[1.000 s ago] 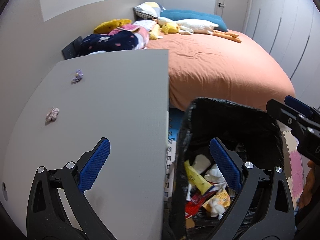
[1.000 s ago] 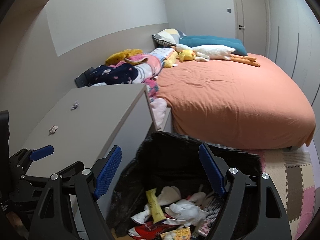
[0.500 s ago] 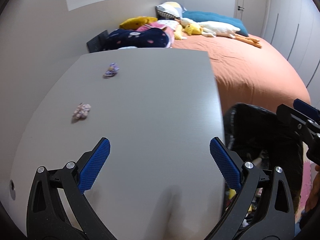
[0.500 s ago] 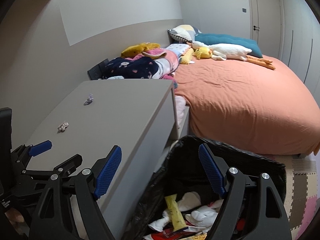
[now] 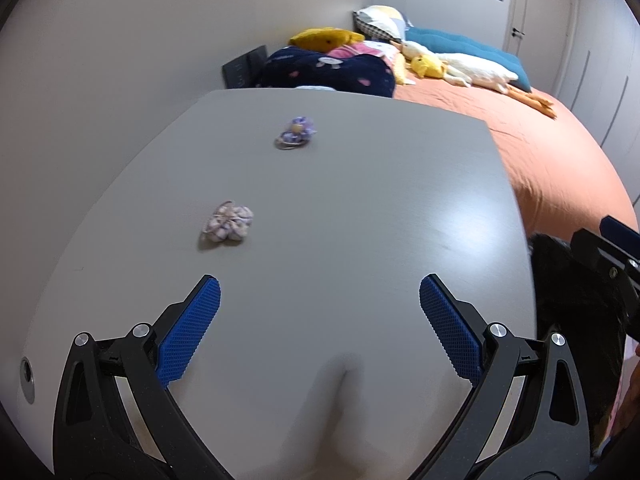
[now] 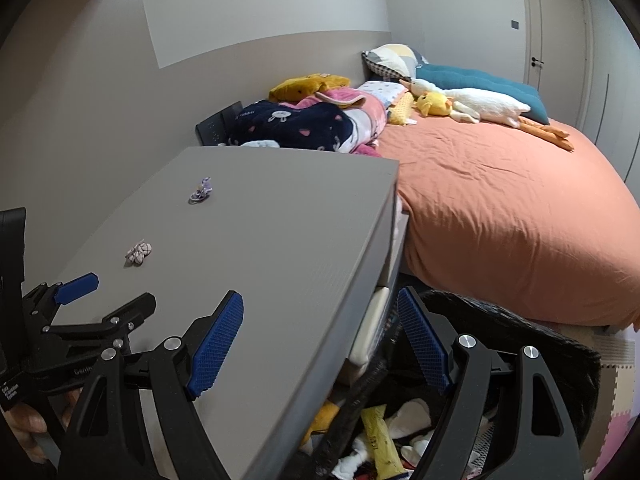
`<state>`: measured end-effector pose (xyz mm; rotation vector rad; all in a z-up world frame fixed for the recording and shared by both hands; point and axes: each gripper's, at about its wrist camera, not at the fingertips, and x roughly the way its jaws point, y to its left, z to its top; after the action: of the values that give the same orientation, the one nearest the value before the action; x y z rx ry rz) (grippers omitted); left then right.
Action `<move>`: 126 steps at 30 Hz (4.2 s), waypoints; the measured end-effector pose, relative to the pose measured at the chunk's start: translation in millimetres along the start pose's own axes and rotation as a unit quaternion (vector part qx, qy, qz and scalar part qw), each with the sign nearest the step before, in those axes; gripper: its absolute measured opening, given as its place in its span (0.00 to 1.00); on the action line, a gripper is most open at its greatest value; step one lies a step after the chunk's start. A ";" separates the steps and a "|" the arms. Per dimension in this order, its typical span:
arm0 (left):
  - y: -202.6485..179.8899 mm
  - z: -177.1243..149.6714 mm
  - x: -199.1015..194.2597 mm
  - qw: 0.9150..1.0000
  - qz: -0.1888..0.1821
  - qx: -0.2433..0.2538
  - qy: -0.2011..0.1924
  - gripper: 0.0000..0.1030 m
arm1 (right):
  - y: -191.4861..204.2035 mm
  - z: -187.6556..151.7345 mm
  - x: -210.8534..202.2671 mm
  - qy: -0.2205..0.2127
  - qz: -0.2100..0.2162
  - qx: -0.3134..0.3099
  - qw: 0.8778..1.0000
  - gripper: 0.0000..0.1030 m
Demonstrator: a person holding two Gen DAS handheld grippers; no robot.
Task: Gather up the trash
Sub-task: 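Move both grippers back to the desk toward the pouch and flower tie, then grasp the lilac checked pouch with the left gripper while the right gripper grasps the purple flower tie, then carry the lilac pouch and purple flower tie over the black bin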
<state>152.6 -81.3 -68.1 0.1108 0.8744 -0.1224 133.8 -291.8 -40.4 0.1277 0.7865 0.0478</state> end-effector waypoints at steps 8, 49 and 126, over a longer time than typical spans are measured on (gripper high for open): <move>37.8 13.6 24.4 0.999 0.013 -0.034 -0.002 0.70 | 12.4 10.7 20.7 0.002 0.006 0.002 1.000 0.78; 132.3 24.5 47.1 0.987 0.078 -0.141 -0.018 0.26 | 117.4 72.4 138.3 0.038 0.037 -0.054 0.997 0.78; 18.9 -27.9 -114.5 0.993 0.042 -0.090 -0.068 0.27 | 20.5 9.4 -57.2 0.011 0.108 -0.045 0.993 0.09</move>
<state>61.6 -51.5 3.3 -0.0300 0.7406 0.0278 100.2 -277.6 9.1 0.1256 0.7890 0.2893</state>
